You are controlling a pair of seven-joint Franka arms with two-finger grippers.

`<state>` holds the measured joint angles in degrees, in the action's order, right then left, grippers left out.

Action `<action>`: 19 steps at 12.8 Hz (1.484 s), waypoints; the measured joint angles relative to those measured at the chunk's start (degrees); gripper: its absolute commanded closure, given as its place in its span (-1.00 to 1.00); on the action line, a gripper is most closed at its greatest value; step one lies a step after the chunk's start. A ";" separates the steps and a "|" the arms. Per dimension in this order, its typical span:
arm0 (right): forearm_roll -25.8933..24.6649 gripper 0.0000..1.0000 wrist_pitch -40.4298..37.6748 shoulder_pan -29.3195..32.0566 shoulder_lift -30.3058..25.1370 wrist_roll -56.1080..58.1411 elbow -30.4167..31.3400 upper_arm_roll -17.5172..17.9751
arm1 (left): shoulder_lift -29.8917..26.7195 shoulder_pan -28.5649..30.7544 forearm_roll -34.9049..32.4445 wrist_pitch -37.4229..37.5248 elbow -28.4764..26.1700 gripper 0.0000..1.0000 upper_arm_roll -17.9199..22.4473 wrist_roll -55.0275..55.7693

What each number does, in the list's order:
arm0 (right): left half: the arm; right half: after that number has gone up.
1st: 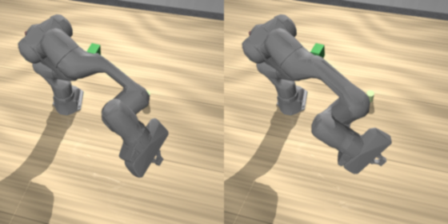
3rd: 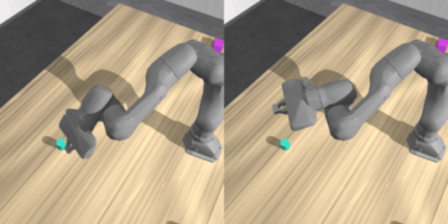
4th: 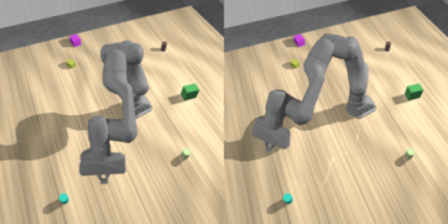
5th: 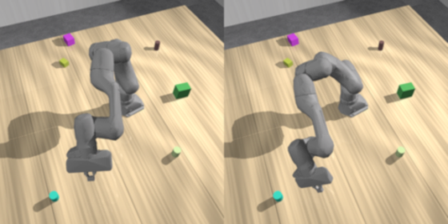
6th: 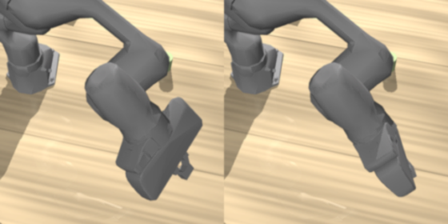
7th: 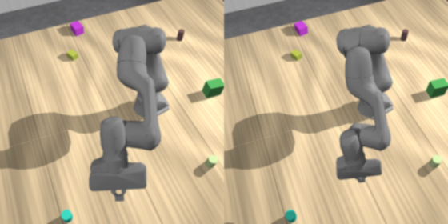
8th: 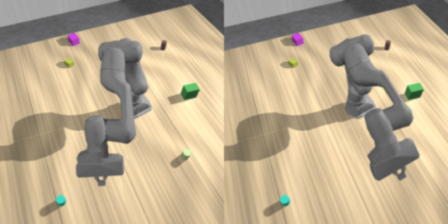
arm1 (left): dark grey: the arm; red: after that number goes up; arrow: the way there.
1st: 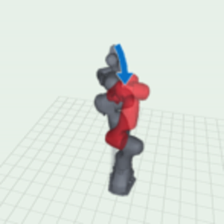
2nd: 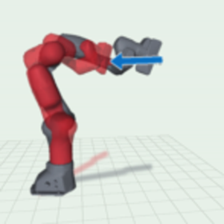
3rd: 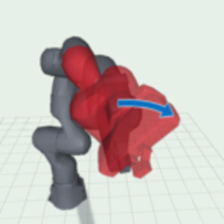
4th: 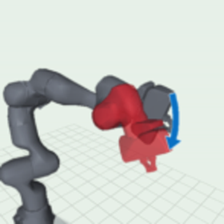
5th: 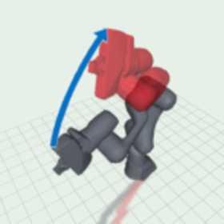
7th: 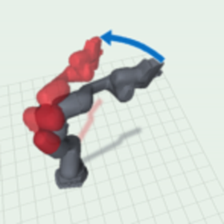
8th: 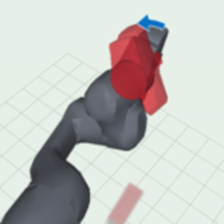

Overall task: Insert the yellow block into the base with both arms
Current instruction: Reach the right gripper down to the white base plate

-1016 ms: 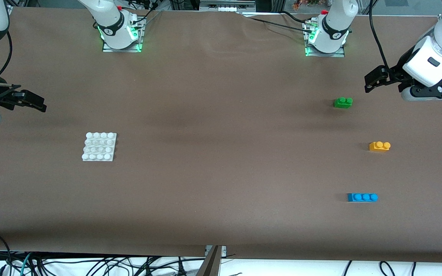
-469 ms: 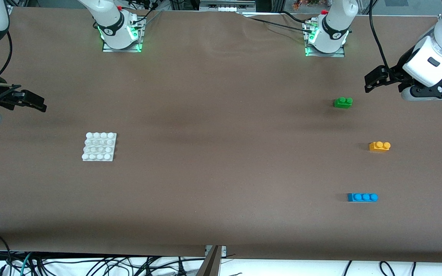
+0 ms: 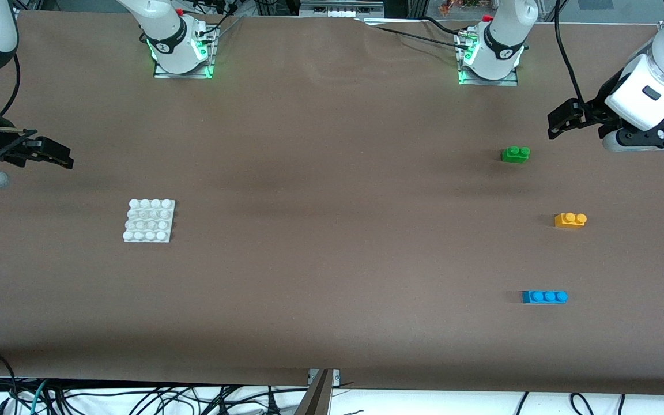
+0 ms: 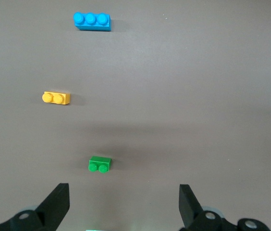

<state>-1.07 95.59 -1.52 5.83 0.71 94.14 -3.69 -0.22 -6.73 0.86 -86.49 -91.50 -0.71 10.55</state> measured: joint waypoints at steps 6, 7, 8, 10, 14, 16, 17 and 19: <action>0.00 -1.00 1.29 0.17 7.61 -0.04 0.39 -0.10 | 0.00 0.00 0.00 0.00 0.03 -1.00 -0.02 0.00; 0.00 -1.00 2.97 0.53 9.03 -0.04 0.43 -0.11 | 0.00 0.00 0.00 0.00 0.04 -1.00 -0.07 0.00; 0.01 -1.00 5.29 0.88 10.59 -0.04 0.51 -0.13 | 0.00 -0.01 0.00 0.00 0.05 -1.00 -0.14 0.00; 2.41 -1.00 10.35 1.43 14.43 -0.09 0.80 -0.13 | 0.00 -0.01 0.00 0.03 0.07 -1.00 -0.23 0.00; 6.65 -1.00 19.37 3.20 20.96 0.06 3.13 -0.16 | 0.00 -0.01 0.00 0.08 0.11 -1.00 -0.06 0.00; 6.85 -1.00 26.94 3.30 21.31 0.09 8.59 -0.15 | 0.00 0.03 0.00 0.09 0.12 -1.00 0.04 0.00; 6.85 -1.00 29.86 3.30 21.17 0.38 11.13 -0.14 | 0.00 0.08 0.00 0.09 0.12 -1.00 0.09 0.00; 6.89 -1.00 36.09 3.45 20.50 1.78 15.90 -0.15 | 0.00 0.10 0.00 0.09 0.12 -1.00 0.10 0.00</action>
<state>5.82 131.68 1.93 26.33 2.48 110.04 -3.84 -0.22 -6.64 0.86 -86.40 -91.38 -0.61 10.55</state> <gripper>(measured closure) 0.000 0.000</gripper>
